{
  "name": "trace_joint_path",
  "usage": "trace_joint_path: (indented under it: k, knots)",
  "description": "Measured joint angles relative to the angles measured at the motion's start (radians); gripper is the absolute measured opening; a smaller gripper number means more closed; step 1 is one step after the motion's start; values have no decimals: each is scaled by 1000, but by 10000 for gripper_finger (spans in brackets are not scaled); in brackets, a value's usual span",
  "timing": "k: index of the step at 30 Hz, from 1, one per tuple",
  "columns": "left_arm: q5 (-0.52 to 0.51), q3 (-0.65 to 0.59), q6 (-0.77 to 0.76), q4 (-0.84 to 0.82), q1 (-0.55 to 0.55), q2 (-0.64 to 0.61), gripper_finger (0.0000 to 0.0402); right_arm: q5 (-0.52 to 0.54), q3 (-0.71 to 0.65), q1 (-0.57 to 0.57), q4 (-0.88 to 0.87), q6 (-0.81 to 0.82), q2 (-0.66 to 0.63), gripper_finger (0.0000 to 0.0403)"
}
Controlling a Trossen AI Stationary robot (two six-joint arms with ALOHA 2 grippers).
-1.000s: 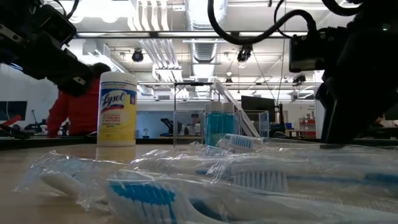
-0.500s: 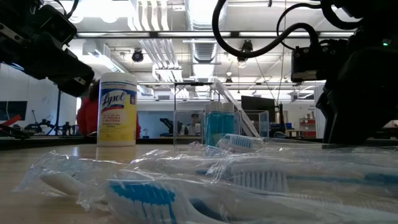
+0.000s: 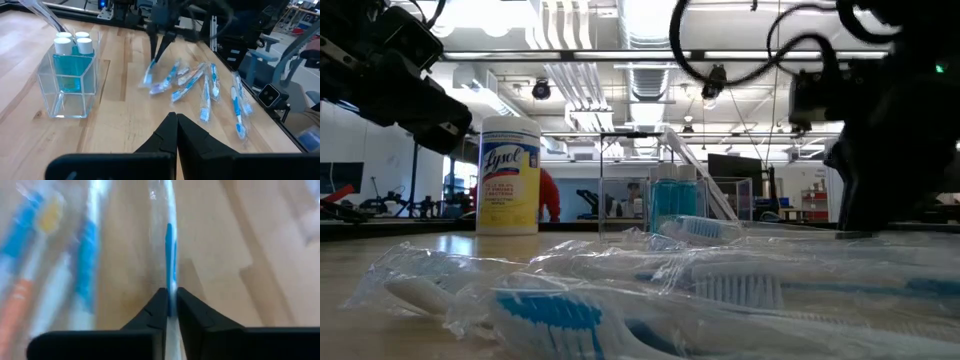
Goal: Pick & Place toothbrushing station
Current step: Put the blue toothbrush into the left compartment of the transparent organizer
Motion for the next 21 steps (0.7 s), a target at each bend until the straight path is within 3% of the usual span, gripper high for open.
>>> trace_joint_path:
  k: [7, 13, 18, 21]
  knots:
    - [0, 0, 52, 79, 0, -1, 6, 126, 57, 9, -12, -54, -120, 20]
    - [3, 17, 84, 171, 0, -1, 20, 286, 115, 32, 62, -245, -217, 19]
    - [19, 53, 113, 171, 0, 3, 27, 284, 90, 28, 329, -510, -268, 19]
    - [18, 96, 151, 178, 0, 26, 25, 186, 70, 15, 515, -662, -274, 18]
